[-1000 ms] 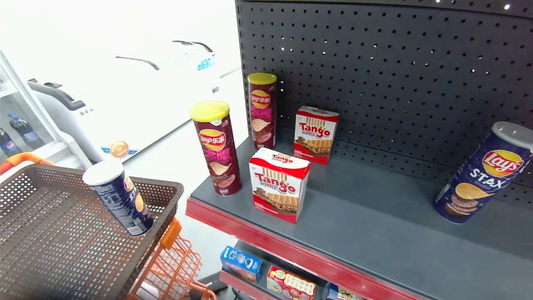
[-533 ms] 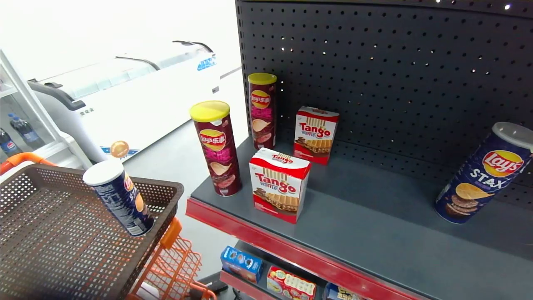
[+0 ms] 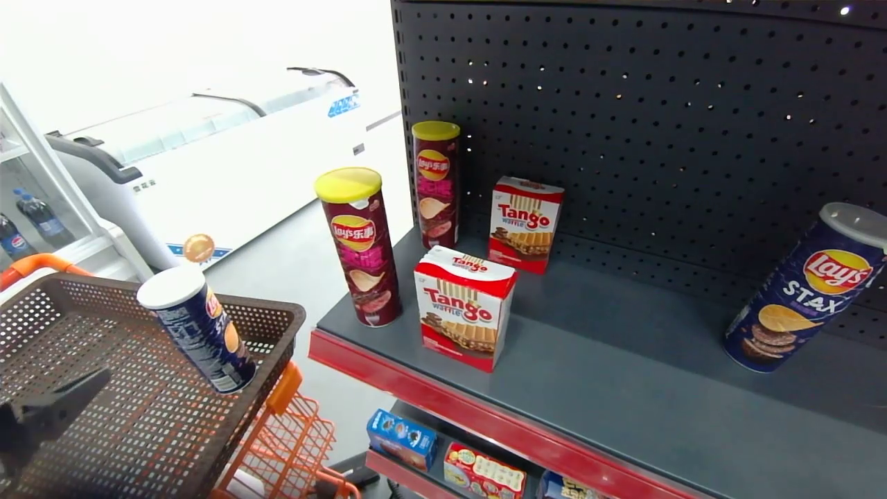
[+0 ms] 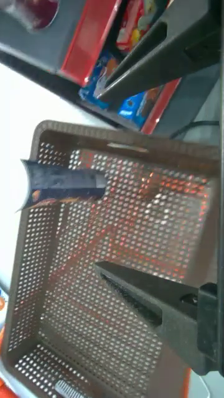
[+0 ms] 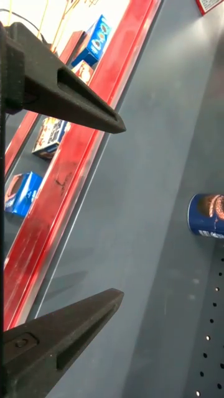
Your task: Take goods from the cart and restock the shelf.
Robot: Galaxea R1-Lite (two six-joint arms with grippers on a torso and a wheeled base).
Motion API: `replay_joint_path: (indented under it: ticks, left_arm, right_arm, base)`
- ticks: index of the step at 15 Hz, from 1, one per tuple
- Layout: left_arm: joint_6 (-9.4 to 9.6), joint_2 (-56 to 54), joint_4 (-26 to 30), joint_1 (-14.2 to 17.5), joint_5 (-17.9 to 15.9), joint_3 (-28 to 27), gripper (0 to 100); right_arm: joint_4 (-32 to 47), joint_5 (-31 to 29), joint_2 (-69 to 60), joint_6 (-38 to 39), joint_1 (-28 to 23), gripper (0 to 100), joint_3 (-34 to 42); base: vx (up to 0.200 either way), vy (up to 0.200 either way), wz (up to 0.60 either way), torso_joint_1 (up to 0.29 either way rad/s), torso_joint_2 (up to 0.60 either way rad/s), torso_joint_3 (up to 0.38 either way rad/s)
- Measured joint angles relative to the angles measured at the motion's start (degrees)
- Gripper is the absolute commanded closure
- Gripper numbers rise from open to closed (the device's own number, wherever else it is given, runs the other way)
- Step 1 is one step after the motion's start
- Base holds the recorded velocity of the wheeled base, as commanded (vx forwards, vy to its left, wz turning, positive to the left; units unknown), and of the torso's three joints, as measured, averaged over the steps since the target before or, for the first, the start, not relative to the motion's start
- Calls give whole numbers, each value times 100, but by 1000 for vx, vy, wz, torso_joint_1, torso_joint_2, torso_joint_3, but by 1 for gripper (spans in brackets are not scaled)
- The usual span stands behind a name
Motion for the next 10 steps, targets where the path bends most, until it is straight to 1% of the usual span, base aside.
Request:
replay_joint_path:
  ticks: [1,2,4,5,7,10]
  left_arm:
    - [66,522,-731,85,-22,59,0]
    - [99,994,-1391,106,51,172,0]
    - [123,1894,-2658,-17,358,411,0]
    - [121,2294,-3132,-100,530,505,0]
    - [44,2917,-3796,-224,685,631,0]
    - [-85,3633,-4658,-434,733,813,0]
  right_arm:
    - [0,2,0,-2,0,0,0]
    - [0,0,0,-2,0,0,0]
    - [0,0,0,-2,0,0,0]
    - [0,0,0,-2,0,0,0]
    - [0,0,0,-2,0,0,0]
    - [-2,0,0,-2,0,0,0]
  base:
    - [0,0,0,0,0,0]
    - [0,0,0,0,0,0]
    - [0,0,0,0,0,0]
    - [0,0,0,0,0,0]
    - [0,0,0,0,0,0]
    - [0,0,0,0,0,0]
